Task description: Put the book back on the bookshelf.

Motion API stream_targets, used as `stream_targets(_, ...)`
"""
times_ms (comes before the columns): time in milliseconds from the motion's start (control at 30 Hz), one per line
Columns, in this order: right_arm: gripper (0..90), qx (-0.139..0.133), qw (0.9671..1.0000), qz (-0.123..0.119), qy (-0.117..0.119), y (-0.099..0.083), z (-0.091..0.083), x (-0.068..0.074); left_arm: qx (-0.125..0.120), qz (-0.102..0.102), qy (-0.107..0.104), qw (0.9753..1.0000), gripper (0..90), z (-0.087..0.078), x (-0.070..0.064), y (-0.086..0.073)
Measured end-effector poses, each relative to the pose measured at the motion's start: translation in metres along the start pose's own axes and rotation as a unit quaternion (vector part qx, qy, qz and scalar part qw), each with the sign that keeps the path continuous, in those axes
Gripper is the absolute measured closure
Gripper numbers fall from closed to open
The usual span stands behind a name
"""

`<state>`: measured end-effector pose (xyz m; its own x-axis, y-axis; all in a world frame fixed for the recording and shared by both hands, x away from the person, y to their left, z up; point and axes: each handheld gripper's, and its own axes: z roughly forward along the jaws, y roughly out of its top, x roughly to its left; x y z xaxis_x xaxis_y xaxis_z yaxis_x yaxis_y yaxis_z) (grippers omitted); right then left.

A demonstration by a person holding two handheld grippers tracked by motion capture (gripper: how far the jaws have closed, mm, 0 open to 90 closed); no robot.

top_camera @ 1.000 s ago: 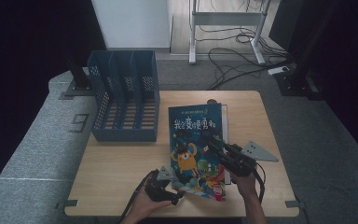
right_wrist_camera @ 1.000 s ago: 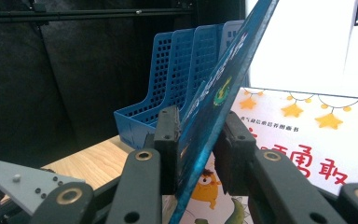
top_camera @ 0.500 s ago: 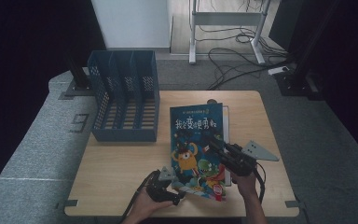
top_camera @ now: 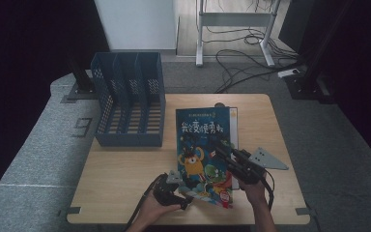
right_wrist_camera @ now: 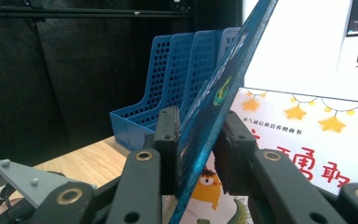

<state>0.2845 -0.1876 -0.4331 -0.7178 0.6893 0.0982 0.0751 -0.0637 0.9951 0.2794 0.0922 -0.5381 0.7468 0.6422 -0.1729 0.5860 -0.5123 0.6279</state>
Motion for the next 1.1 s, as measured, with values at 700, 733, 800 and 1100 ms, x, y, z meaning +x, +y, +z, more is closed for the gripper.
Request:
stream_targets(700,76.1,-0.002,0.9999,0.000,0.012,-0.001,-0.001,0.000,-0.002,-0.020,0.017,0.9996,14.3,-0.001,0.009,0.002)
stream_targets(733,76.1,-0.001,0.9999,0.000,0.011,-0.001,-0.001,0.000,-0.001,-0.022,0.015,0.9997,14.8,-0.002,0.010,0.002)
stream_targets(800,76.3,0.000,0.9999,-0.002,0.010,-0.001,-0.001,-0.001,0.000,-0.030,0.005,0.9996,15.1,-0.004,0.013,0.003)
stream_targets(1100,76.6,0.003,0.9999,0.001,0.012,-0.002,-0.001,-0.003,-0.005,-0.038,0.000,0.9993,16.8,-0.005,0.017,0.002)
